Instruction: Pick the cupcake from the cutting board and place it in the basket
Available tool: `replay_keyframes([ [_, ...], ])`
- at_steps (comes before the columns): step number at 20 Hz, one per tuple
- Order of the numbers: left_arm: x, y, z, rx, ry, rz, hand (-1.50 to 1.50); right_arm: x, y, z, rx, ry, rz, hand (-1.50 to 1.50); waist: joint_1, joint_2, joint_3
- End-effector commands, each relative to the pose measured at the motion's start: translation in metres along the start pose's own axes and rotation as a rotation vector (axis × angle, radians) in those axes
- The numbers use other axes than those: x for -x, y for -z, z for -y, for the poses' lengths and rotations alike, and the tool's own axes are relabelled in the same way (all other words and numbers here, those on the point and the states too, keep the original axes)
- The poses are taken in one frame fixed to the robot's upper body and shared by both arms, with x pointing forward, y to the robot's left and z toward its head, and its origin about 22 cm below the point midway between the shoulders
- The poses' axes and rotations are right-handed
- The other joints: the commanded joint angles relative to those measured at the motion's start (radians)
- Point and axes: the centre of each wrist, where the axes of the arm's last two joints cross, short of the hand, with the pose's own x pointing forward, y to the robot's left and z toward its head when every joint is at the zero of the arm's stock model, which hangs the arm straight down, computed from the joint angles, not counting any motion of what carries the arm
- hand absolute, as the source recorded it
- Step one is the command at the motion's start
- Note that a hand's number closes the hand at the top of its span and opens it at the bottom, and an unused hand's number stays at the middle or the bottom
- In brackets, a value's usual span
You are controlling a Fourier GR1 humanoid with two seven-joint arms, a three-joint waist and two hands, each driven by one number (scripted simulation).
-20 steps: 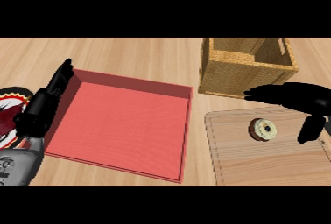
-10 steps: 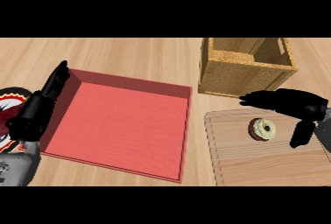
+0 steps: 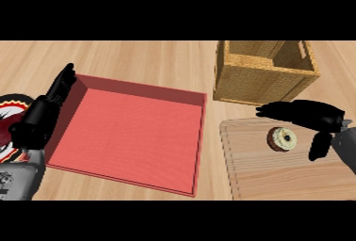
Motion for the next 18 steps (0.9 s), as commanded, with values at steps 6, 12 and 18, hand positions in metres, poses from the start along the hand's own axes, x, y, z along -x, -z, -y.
replay_keyframes([
  [6, -0.009, 0.002, -0.004, -0.004, 0.001, 0.014, 0.00, 0.004, 0.016, -0.012, -0.062, 0.038, 0.027, -1.50, 0.001, 0.000, 0.000],
  [12, 0.003, -0.017, -0.005, -0.019, -0.013, 0.004, 0.00, 0.008, 0.016, -0.010, -0.077, 0.121, 0.031, 1.50, 0.003, -0.001, 0.000],
  [18, 0.016, 0.002, -0.009, 0.001, 0.000, -0.002, 0.00, 0.007, 0.036, -0.035, -0.028, 0.005, 0.085, 1.50, -0.002, 0.001, 0.000],
])
